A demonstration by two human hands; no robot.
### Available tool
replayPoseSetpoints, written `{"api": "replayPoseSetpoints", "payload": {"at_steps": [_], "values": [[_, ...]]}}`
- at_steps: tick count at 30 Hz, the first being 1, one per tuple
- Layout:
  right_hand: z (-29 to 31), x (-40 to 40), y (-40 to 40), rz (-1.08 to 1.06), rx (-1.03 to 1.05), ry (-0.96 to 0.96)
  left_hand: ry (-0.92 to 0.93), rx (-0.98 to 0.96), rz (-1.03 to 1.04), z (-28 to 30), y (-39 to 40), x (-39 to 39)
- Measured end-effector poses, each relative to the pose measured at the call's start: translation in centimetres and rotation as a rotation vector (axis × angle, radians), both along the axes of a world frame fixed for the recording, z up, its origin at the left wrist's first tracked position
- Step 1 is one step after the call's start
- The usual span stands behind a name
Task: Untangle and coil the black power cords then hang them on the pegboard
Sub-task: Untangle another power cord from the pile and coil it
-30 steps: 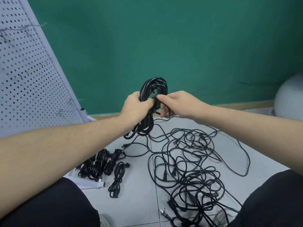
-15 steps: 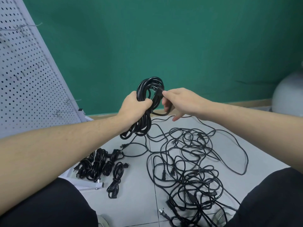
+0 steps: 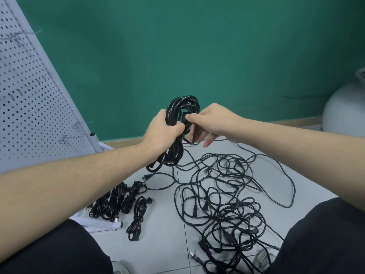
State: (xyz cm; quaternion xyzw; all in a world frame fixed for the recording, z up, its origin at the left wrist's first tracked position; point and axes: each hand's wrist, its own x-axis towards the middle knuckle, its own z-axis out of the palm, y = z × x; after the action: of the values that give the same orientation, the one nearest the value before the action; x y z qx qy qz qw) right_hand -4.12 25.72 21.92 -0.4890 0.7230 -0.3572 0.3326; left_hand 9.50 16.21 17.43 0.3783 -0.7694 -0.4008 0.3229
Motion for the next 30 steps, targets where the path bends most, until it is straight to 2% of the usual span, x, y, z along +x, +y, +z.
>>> {"api": "replayPoseSetpoints", "payload": {"at_steps": [3,5,10,14,17,20,23,30], "values": [[0.1,-0.7,0.6,0.108,0.009,-0.014,-0.003,-0.085,-0.046,0.1,-0.1,-0.1],[0.2,-1.2,1.0,0.127,0.043,0.007,0.008,-0.076,-0.06,0.0,0.0,0.0],[0.1,-0.7,0.6,-0.044,-0.002,0.061,0.086,-0.044,-0.035,0.1,0.5,-0.5],[0.5,-1.5,0.7,-0.172,0.034,0.219,0.102,-0.055,-0.045,0.6,0.7,-0.6],[-0.1,-2.0,1.0,-0.187,0.019,0.241,0.077,-0.073,-0.095,0.7,1.2,-0.8],[-1.0,-1.8,1.0,-0.126,-0.146,0.023,0.079,-0.052,-0.112,0.5,1.7,-1.0],[-1.4,-1.8,0.5,-0.12,-0.177,-0.192,0.087,-0.006,-0.115,0.3,1.8,-1.0],[-2.2,-1.3,-0.1,-0.184,-0.133,-0.319,0.089,0.092,-0.129,0.1,1.9,-0.8]]}}
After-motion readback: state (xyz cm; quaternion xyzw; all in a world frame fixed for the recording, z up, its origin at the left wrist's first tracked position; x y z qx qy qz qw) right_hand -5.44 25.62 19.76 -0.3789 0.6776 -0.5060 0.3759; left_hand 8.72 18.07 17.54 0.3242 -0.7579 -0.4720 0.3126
